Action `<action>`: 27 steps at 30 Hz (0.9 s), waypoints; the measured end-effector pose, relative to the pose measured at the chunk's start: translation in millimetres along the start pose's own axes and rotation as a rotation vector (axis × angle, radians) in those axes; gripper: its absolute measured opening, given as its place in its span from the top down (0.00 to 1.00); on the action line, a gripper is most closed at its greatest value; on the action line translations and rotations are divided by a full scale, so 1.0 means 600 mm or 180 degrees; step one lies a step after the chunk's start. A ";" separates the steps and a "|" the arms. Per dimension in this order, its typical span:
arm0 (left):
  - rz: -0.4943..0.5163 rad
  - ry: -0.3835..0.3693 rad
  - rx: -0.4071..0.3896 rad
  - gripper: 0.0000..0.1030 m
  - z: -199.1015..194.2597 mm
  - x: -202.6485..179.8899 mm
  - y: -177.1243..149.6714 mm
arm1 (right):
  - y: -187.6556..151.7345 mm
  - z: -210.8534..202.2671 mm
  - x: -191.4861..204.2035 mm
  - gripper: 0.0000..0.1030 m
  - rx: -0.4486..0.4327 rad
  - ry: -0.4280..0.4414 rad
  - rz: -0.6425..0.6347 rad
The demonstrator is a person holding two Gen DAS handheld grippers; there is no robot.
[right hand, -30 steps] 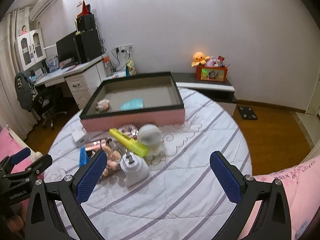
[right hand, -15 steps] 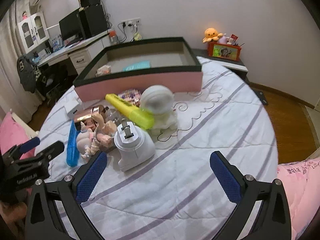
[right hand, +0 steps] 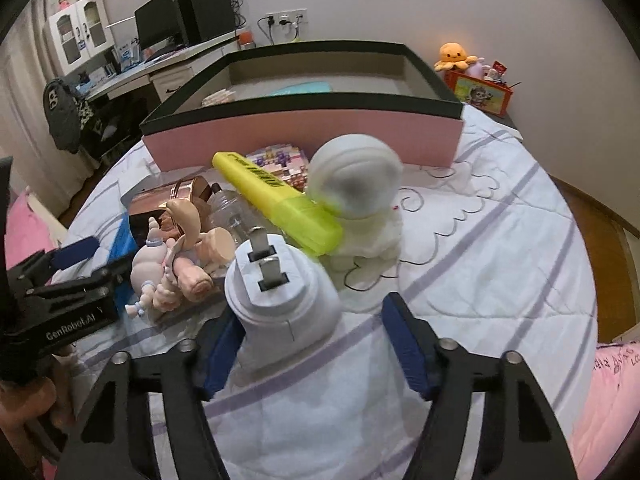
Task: Organize rigid objects
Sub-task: 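Grasp blue highlighter with left gripper while right gripper grasps white plug adapter, then place highlighter in pink box with left gripper while right gripper places plug adapter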
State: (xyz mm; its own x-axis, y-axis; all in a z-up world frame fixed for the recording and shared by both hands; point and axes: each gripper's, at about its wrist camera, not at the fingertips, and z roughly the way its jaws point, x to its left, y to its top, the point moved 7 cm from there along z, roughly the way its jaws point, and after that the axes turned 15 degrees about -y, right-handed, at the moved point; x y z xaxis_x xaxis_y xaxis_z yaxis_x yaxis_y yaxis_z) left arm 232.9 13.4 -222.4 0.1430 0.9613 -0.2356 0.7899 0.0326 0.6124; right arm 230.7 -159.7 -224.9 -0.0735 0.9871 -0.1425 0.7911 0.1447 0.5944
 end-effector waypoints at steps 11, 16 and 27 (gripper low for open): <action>-0.0028 -0.0319 -0.0102 0.74 -0.023 -0.004 -0.001 | -0.008 -0.011 -0.004 0.54 -0.0020 0.0161 0.0072; 0.0009 -0.0373 -0.0132 0.74 -0.035 -0.016 -0.002 | -0.007 -0.029 -0.019 0.54 -0.0062 0.0217 0.0161; -0.0035 -0.0395 -0.0014 0.58 0.006 -0.010 0.017 | -0.012 -0.024 -0.022 0.54 0.0013 0.0199 0.0185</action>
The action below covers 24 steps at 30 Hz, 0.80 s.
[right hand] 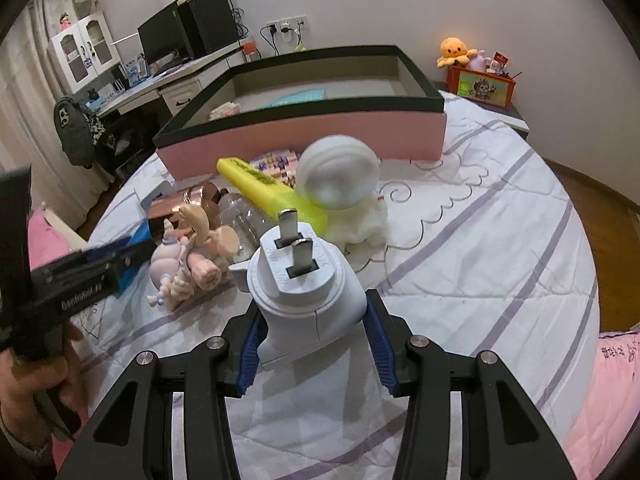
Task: Organize rigid objects
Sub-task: 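Place highlighter in pink box with left gripper while right gripper places plug adapter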
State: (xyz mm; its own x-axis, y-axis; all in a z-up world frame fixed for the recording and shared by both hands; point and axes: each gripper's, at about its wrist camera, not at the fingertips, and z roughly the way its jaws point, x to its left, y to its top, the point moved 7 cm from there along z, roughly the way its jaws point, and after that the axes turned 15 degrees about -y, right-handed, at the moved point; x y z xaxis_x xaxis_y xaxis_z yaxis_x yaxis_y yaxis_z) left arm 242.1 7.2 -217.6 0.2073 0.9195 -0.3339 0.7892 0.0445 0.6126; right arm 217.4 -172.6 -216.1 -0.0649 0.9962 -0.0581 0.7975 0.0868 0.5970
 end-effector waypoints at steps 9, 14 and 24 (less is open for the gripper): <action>0.0098 -0.0020 -0.0103 0.75 -0.032 -0.013 -0.004 | 0.012 -0.017 -0.002 0.54 -0.0090 0.0015 0.0005; 0.0155 -0.0031 -0.0239 0.75 -0.067 -0.027 0.013 | 0.035 -0.041 -0.007 0.54 -0.0209 0.0065 0.0026; 0.0386 -0.0122 -0.0544 0.75 -0.107 -0.065 0.107 | 0.120 -0.069 -0.012 0.54 -0.0518 0.0095 -0.0039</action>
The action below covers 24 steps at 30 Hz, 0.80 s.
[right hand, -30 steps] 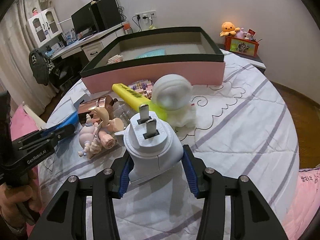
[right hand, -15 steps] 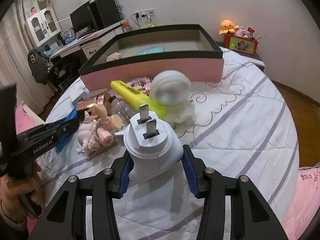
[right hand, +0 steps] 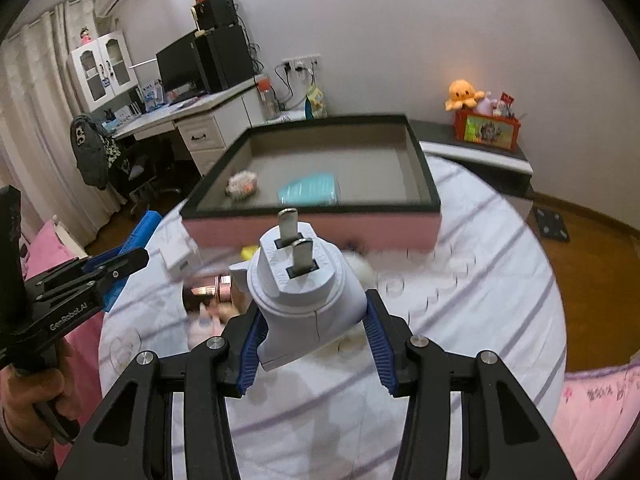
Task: Organize rigid objects
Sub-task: 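Place highlighter in pink box with left gripper while right gripper places plug adapter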
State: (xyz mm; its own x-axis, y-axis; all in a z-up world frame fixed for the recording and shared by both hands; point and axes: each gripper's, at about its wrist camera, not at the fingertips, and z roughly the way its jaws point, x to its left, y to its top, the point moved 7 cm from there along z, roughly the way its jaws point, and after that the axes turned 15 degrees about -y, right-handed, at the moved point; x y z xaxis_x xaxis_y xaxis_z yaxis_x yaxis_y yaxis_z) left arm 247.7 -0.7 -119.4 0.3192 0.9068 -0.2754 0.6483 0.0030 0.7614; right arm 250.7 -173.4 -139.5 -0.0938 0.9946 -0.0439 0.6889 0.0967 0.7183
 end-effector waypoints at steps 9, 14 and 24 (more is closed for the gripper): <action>0.0081 -0.0024 -0.0193 0.74 0.055 0.013 0.121 | 0.120 0.047 -0.013 0.54 -0.0223 -0.0045 -0.0020; 0.0076 0.0003 -0.0168 0.74 0.112 0.023 0.158 | 0.161 0.115 -0.026 0.54 -0.0136 -0.0123 0.0028; 0.0041 -0.0006 0.0057 0.74 0.228 0.032 0.177 | 0.160 0.241 -0.044 0.53 0.0235 -0.0206 0.0127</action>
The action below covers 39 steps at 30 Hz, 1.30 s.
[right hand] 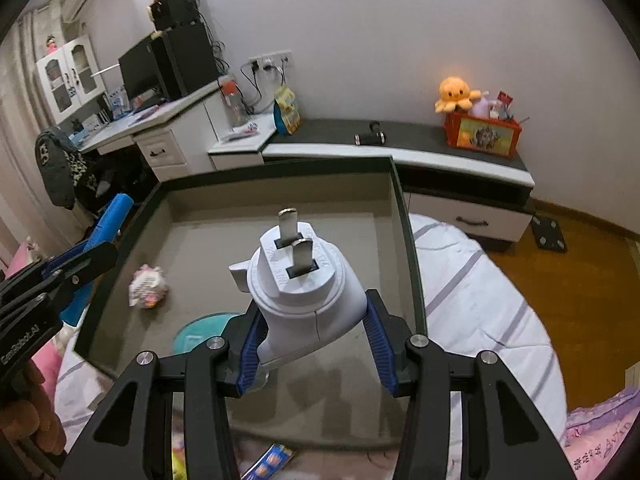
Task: Organize rigid objects
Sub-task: 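Place highlighter in pink box with left gripper while right gripper places plug adapter, then move both grippers back toward the white charger and silver astronaut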
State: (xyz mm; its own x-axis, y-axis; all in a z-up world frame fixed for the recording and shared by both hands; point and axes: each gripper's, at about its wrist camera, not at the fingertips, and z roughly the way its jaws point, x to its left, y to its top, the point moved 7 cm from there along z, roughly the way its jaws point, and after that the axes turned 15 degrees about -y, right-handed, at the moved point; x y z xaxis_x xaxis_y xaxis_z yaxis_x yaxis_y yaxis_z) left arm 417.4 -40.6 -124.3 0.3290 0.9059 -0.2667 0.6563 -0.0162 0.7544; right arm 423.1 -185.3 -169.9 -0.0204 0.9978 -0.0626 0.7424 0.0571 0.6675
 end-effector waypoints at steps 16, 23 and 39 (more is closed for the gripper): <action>-0.0133 0.0405 -0.0147 0.00 -0.045 0.038 -0.006 | -0.001 -0.037 -0.013 0.00 -0.0060 -0.0118 0.0200; -0.0184 0.0371 -0.0319 0.00 -0.120 0.023 -0.022 | -0.006 -0.117 -0.023 0.00 -0.0290 -0.0105 0.0300; -0.0065 0.0442 -0.0550 0.00 -0.273 -0.032 -0.099 | -0.088 -0.287 -0.021 0.00 -0.0707 -0.0131 0.0414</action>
State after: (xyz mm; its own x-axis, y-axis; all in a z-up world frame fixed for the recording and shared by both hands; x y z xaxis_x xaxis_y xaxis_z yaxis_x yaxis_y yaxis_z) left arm 260.8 12.4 -65.5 0.2125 0.9550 -0.2068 0.5318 0.0645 0.8444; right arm 269.0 -195.0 -76.7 0.0963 0.9953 0.0071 0.5718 -0.0612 0.8181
